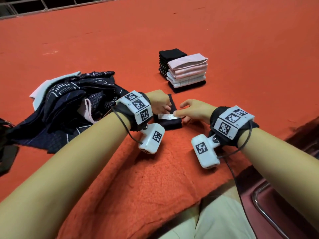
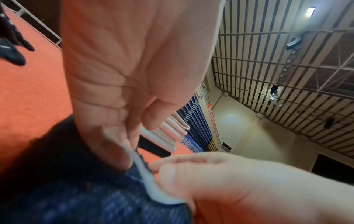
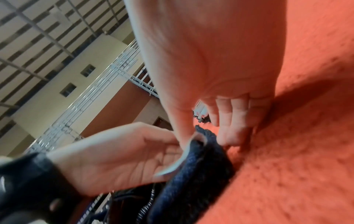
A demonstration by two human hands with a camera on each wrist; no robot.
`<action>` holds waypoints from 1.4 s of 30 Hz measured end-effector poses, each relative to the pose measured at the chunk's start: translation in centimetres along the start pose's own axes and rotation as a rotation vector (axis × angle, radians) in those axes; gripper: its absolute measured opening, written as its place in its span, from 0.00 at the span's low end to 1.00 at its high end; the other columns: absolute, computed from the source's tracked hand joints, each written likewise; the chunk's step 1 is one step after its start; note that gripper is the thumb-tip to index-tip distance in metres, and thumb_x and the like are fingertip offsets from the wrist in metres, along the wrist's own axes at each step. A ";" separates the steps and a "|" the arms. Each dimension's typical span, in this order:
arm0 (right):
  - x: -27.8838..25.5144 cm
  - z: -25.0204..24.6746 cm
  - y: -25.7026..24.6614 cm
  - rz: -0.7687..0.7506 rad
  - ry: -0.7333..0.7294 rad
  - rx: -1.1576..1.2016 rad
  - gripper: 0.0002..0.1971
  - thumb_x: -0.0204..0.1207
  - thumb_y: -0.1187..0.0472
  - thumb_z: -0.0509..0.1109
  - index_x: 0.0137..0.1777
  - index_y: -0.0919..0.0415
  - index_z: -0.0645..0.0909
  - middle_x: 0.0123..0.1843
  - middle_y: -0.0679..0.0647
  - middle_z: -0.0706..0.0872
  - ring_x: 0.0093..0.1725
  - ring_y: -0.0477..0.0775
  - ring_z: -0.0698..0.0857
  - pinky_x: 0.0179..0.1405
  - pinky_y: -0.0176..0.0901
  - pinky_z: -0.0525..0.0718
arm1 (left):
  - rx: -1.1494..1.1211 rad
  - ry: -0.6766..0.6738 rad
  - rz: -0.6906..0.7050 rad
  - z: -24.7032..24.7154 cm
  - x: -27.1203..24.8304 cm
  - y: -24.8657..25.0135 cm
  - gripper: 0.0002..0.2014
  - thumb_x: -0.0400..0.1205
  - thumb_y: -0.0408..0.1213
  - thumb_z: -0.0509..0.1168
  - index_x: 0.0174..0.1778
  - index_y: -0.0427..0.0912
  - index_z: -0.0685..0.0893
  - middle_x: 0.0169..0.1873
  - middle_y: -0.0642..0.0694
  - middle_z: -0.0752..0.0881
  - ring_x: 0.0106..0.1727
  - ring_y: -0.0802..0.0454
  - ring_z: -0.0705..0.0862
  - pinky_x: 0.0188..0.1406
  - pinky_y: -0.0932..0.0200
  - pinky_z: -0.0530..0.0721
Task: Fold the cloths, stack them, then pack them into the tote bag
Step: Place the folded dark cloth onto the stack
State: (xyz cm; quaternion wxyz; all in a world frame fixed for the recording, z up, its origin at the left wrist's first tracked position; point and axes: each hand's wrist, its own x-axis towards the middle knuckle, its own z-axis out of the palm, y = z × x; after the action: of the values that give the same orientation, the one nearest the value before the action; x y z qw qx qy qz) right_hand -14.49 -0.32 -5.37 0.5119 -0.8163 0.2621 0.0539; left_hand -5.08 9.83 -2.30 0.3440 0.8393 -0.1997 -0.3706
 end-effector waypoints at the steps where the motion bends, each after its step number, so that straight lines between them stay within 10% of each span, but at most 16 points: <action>1: 0.1 0.2 -0.1 -0.005 0.020 -0.035 0.26 0.74 0.59 0.73 0.70 0.63 0.70 0.36 0.51 0.82 0.30 0.47 0.80 0.33 0.36 0.75 | 0.026 0.006 0.018 -0.2 -0.1 -0.1 0.11 0.85 0.32 0.56 0.37 0.41 0.76 0.34 0.48 0.79 0.33 0.56 0.77 0.33 0.64 0.78; 8: -0.3 0.7 -0.5 -0.048 0.046 -0.129 0.09 0.72 0.65 0.74 0.50 0.60 0.78 0.29 0.52 0.79 0.26 0.46 0.76 0.24 0.31 0.74 | 0.064 0.252 -0.008 -2.2 0.1 -1.6 0.07 0.79 0.37 0.61 0.38 0.38 0.76 0.28 0.44 0.70 0.25 0.50 0.68 0.26 0.61 0.71; 13: -0.2 0.7 -0.5 -0.039 0.032 -0.218 0.09 0.69 0.61 0.75 0.44 0.67 0.86 0.31 0.55 0.83 0.30 0.49 0.78 0.33 0.39 0.75 | -0.174 0.220 -0.086 -1.7 0.9 -2.0 0.12 0.82 0.43 0.62 0.58 0.41 0.75 0.48 0.44 0.78 0.48 0.47 0.80 0.45 0.52 0.82; 19: -0.6 -0.1 -0.4 0.010 -0.059 -0.167 0.09 0.69 0.58 0.74 0.33 0.57 0.77 0.31 0.51 0.80 0.33 0.50 0.78 0.33 0.38 0.73 | -0.424 0.063 -0.102 -2.4 1.3 -2.0 0.07 0.85 0.39 0.59 0.42 0.43 0.77 0.42 0.46 0.82 0.38 0.55 0.81 0.37 0.60 0.84; 24: -1.1 -0.4 -0.8 -0.035 -0.068 0.245 0.13 0.73 0.70 0.68 0.33 0.58 0.70 0.20 0.49 0.75 0.18 0.44 0.73 0.25 0.38 0.70 | -0.648 -0.028 -0.042 -4.0 -0.1 -2.0 0.07 0.86 0.33 0.57 0.45 0.39 0.78 0.37 0.45 0.85 0.37 0.54 0.86 0.30 0.58 0.88; 32: -1.4 -2.9 -3.2 -0.204 0.248 0.311 0.11 0.73 0.70 0.70 0.38 0.53 0.74 0.35 0.49 0.77 0.30 0.44 0.75 0.15 0.27 0.71 | -0.203 -0.047 0.054 -5.8 -2.9 -1.5 0.08 0.81 0.51 0.62 0.46 0.51 0.79 0.42 0.52 0.82 0.43 0.57 0.79 0.46 0.57 0.78; 42: -1.9 -3.5 -3.6 -0.121 0.157 0.468 0.08 0.81 0.60 0.61 0.51 0.59 0.81 0.55 0.63 0.85 0.46 0.55 0.79 0.46 0.46 0.75 | -0.442 0.048 0.136 -3.6 -3.5 -0.8 0.15 0.83 0.55 0.57 0.41 0.48 0.79 0.31 0.52 0.79 0.34 0.59 0.78 0.24 0.67 0.82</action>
State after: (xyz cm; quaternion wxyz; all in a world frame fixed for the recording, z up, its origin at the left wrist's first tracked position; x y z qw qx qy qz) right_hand -15.02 -1.48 -0.16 0.6672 -0.6916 0.2570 -0.1026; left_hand -4.55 13.96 0.53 0.5484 0.7366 -0.1615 -0.3614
